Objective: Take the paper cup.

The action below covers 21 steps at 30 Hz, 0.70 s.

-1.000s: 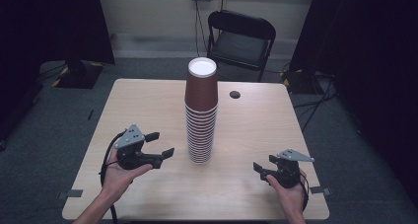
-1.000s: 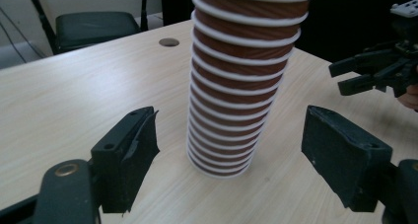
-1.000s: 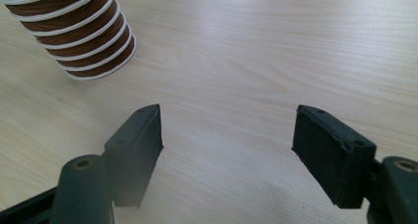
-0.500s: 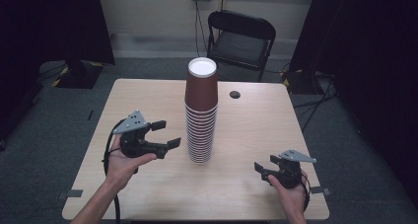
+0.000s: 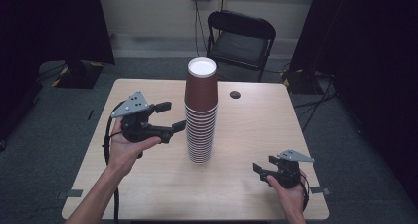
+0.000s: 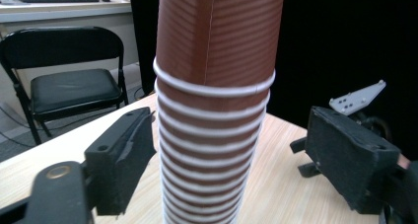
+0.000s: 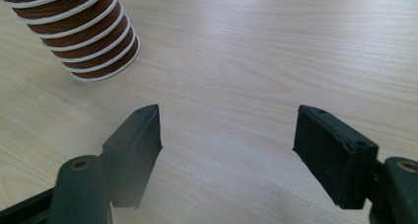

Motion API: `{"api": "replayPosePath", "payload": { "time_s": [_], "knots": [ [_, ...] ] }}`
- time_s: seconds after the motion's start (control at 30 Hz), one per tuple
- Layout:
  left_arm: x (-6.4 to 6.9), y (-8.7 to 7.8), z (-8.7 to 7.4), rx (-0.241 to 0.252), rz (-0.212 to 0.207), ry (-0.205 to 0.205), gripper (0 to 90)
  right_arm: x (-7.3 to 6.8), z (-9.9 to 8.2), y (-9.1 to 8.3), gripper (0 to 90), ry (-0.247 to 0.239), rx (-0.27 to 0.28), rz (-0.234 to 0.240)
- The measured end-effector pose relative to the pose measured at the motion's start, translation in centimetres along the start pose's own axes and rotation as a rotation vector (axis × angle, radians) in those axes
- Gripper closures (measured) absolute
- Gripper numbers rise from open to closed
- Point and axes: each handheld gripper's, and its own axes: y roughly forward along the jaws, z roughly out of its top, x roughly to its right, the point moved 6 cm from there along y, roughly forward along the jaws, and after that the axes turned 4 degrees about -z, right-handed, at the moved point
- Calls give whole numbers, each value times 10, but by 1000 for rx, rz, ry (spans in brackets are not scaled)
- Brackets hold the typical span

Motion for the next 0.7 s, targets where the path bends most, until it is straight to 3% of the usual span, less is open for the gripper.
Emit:
{"api": "replayPosePath", "payload": {
  "time_s": [0.07, 0.17, 0.47, 0.7],
  "knots": [
    [0, 2, 7, 13, 16, 2, 156, 1, 0, 0, 258, 0, 0, -4],
    [0, 4, 14, 22, 0, -1, 156, 1, 1, -1, 257, 3, 6, -3],
    [5, 18, 44, 30, -8, 44, 156, -4, 4, -1, 185, -17, 22, 15],
    [-4, 27, 63, 38, -4, 41, 154, -6, 4, -1, 178, -24, 24, 21]
  ]
}}
